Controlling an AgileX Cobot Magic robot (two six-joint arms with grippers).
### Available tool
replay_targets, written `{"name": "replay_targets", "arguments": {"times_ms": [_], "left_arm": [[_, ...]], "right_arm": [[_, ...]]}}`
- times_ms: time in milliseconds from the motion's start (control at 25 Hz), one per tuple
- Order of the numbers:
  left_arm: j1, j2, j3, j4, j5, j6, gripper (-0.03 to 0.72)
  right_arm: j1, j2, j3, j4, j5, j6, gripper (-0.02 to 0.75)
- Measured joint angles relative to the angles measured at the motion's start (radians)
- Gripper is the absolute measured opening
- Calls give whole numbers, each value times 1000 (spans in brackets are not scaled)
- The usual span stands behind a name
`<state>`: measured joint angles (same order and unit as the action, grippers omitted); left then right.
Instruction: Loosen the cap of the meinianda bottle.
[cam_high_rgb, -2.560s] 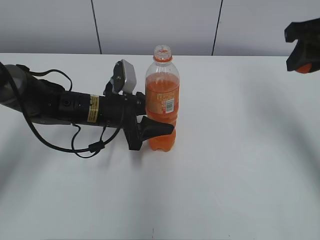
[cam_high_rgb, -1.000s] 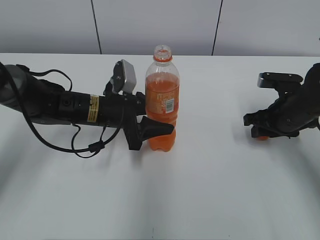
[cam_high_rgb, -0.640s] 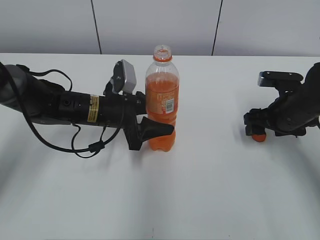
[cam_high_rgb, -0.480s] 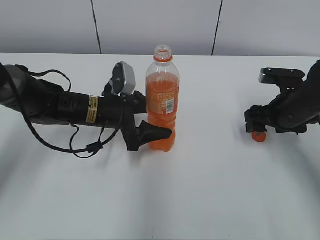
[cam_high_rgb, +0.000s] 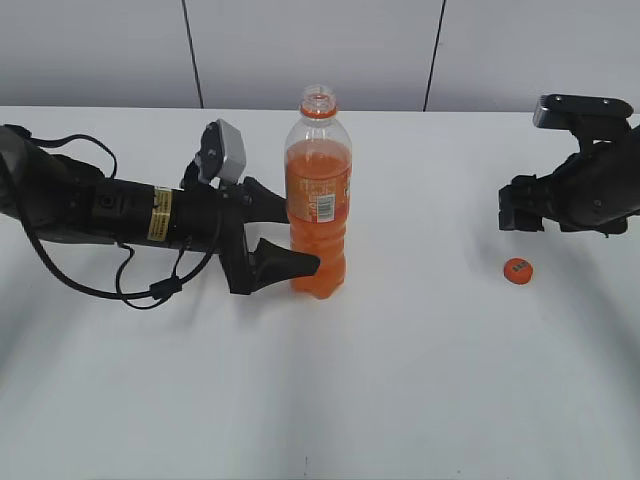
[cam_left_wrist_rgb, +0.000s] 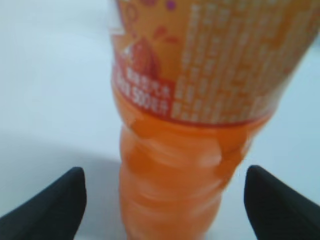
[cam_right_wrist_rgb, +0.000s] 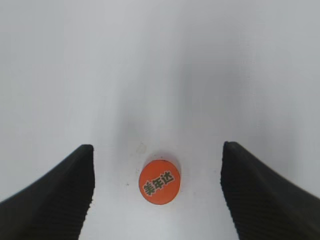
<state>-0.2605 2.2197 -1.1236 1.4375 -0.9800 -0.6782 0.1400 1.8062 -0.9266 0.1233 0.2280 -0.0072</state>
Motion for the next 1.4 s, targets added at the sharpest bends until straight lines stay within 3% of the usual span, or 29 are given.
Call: {"name": "replay_targets", "arguments": {"times_ms": [360, 640, 760, 960, 1240, 1400], "left_arm": [[54, -34, 0, 333, 1, -171, 584], [104, -130, 0, 400, 108, -290, 541], [105, -189, 0, 401, 194, -300, 511], [105, -288, 0, 388, 490, -346, 474], [105, -385, 1, 203, 980, -383, 468], [106, -419, 1, 21, 1203, -355, 466]], "right_arm": [[0, -47, 0, 0, 0, -1, 589], [0, -76, 0, 0, 0, -1, 589], [0, -92, 1, 0, 0, -1, 589], [0, -129, -1, -1, 0, -2, 589], [0, -177, -44, -56, 1, -3, 589], [0, -212, -65, -84, 12, -3, 589]]}}
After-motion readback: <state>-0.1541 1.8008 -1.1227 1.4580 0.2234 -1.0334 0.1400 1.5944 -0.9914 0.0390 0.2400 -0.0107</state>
